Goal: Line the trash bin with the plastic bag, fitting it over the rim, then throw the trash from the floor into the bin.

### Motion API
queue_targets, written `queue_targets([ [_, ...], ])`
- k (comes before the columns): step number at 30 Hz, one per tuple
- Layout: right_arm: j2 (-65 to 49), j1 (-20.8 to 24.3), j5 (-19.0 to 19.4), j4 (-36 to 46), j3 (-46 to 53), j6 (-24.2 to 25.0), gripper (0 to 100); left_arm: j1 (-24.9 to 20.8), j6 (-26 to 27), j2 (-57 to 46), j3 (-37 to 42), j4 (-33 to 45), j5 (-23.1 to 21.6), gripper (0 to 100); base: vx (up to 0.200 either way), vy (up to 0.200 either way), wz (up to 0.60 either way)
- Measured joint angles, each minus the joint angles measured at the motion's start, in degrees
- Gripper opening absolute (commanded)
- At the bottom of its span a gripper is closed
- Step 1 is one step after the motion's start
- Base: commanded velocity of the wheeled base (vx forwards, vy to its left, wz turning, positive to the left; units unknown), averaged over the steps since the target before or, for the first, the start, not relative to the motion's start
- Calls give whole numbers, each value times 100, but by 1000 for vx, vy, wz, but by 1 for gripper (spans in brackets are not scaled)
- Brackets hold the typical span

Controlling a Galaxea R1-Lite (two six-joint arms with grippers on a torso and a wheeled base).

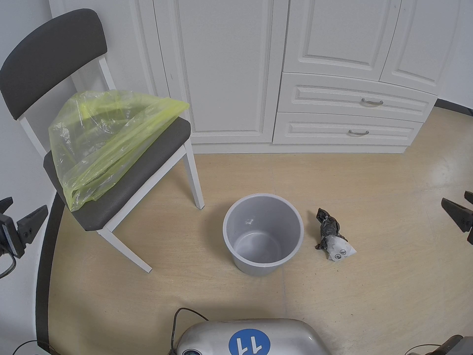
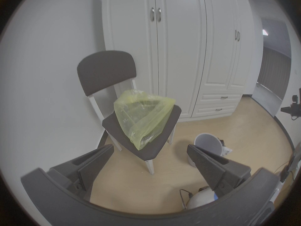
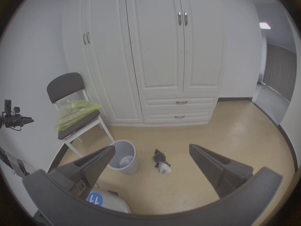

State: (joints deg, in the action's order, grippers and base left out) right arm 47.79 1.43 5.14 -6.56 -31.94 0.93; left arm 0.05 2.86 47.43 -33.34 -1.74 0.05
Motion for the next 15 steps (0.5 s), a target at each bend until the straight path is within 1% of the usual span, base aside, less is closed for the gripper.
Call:
queue_targets([
  [3, 276, 129, -11, -151, 77, 112, 100, 0, 107, 457, -22, -305, 73, 100, 0, 0, 0],
  [8, 573, 96, -24, -507, 151, 246, 100, 55, 162, 1106, 165, -1030, 268, 100, 0, 0, 0],
  [11, 741, 100, -37, -622, 165, 197, 100, 240, 187, 1467, 283, -1231, 318, 100, 0, 0, 0],
  [13, 857, 182, -69, -655, 165, 104, 100, 323, 204, 1653, 327, -1301, 334, 100, 0, 0, 0],
  [15, 974, 300, -208, -666, 171, 29, 100, 372, 213, 1805, 352, -1367, 343, 100, 0, 0, 0],
])
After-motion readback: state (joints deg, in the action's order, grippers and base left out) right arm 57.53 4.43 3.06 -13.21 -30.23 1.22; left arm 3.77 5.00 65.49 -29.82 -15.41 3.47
